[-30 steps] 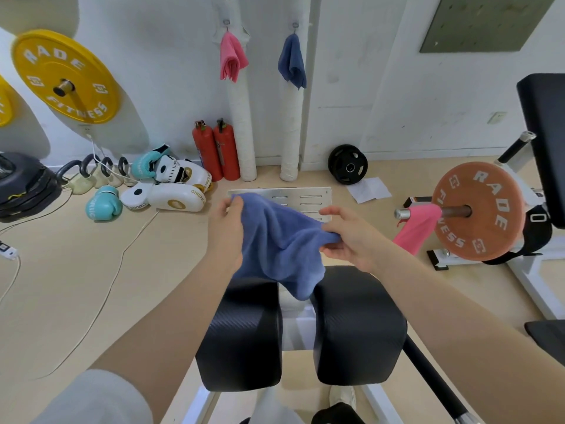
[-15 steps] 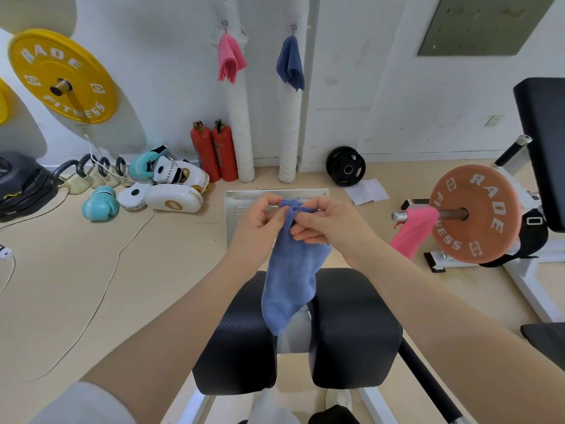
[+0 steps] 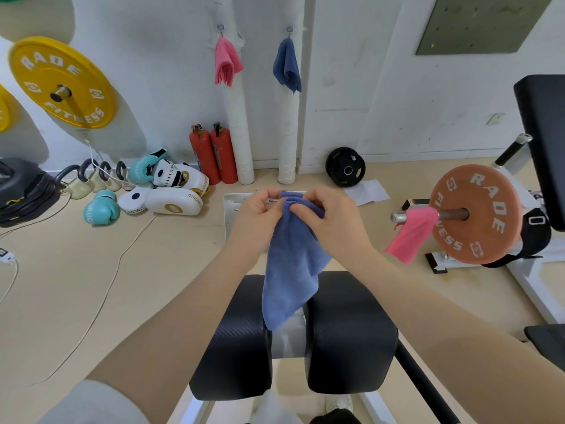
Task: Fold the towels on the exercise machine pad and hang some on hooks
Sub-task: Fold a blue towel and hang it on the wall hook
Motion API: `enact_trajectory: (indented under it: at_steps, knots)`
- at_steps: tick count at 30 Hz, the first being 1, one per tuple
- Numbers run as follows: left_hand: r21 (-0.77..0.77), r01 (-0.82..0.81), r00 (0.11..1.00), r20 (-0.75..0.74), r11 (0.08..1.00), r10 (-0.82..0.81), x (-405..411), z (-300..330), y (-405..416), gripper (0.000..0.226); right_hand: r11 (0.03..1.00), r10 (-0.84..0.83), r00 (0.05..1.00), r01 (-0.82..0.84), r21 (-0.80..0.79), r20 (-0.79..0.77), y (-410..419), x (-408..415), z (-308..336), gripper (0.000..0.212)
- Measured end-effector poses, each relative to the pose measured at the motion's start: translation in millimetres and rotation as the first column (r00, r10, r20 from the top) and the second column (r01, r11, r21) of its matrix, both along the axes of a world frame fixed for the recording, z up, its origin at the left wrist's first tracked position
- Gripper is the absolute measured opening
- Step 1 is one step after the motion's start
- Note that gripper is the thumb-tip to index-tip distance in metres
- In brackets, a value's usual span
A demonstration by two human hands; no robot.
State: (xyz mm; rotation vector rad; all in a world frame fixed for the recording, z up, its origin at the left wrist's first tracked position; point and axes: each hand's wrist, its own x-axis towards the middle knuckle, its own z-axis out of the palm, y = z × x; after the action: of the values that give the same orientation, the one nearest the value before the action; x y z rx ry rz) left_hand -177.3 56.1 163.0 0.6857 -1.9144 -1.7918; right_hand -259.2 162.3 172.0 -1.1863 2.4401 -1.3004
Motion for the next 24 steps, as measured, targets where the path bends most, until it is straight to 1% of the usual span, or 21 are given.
enact_trajectory:
  at_steps: [2, 3, 6, 7, 9, 10, 11, 13, 15, 17, 19, 20, 22, 24]
  knots:
    - [0.015, 0.008, 1.0, -0.007, 1.0, -0.008, -2, 3, 3, 0.016, 0.999, 0.043, 0.999, -0.043, -0.034, -0.008, 1, -1, -1, 0.018]
    - [0.031, 0.017, 1.0, -0.019, 0.999, -0.017, -3, 5, 5, 0.019, 0.998, 0.041, 0.999, -0.041, -0.043, 0.012, 1, -1, -1, 0.018]
    - [0.128, 0.064, 0.997, -0.053, 0.99, -0.057, -3, 8, 10, 0.029, 0.998, -0.037, 0.998, 0.039, -0.047, 0.045, 5, -7, 0, 0.019]
    - [0.111, 0.086, 0.996, -0.046, 0.99, -0.081, -2, 7, 11, 0.027, 0.997, -0.066, 0.997, 0.067, -0.034, 0.032, 6, -8, 0, 0.02]
    - [0.041, 0.157, 0.988, -0.025, 0.987, -0.156, -1, 7, 11, 0.015, 0.996, -0.082, 0.996, 0.083, -0.026, 0.028, 7, -11, -1, 0.017]
    - [0.027, 0.18, 0.984, -0.018, 0.983, -0.179, -1, 5, 10, 0.012, 0.997, -0.064, 0.996, 0.066, -0.046, 0.059, 6, -12, -2, 0.014]
    - [0.016, 0.185, 0.983, -0.01, 0.983, -0.185, -1, 6, 9, 0.013, 0.996, -0.041, 0.994, 0.049, -0.075, 0.104, 6, -13, -4, 0.016]
    - [-0.025, 0.137, 0.991, 0.005, 0.99, -0.137, -2, 7, 8, 0.011, 0.988, -0.008, 0.985, 0.034, -0.149, 0.171, 8, -15, -9, 0.027]
    - [-0.033, 0.047, 0.999, -0.008, 0.998, -0.047, -3, 8, 5, 0.013, 0.985, 0.012, 0.982, 0.021, -0.171, 0.187, 14, -20, -16, 0.03]
    - [-0.012, -0.015, 0.999, -0.039, 1.0, 0.015, -3, 8, 1, 0.014, 0.992, 0.031, 0.993, -0.017, -0.126, 0.114, 22, -24, -25, 0.028]
    - [0.0, -0.05, 0.998, -0.05, 0.999, 0.05, -3, 7, -2, 0.014, 0.995, 0.083, 0.995, -0.081, -0.057, 0.047, 27, -26, -34, 0.01]
    - [0.008, -0.06, 0.997, -0.051, 0.998, 0.061, -3, 7, -3, 0.013, 0.994, 0.107, 0.994, -0.106, -0.02, 0.023, 27, -26, -36, 0.011]
    - [0.008, -0.069, 0.996, -0.055, 0.998, 0.07, -4, 6, -4, 0.013, 0.988, 0.15, 0.987, -0.148, 0.053, -0.051, 24, -27, -42, 0.029]
    - [0.018, -0.098, 0.993, -0.061, 0.995, 0.098, -3, 7, -5, 0.011, 0.983, 0.151, 0.979, -0.133, 0.129, -0.14, 22, -28, -47, 0.045]
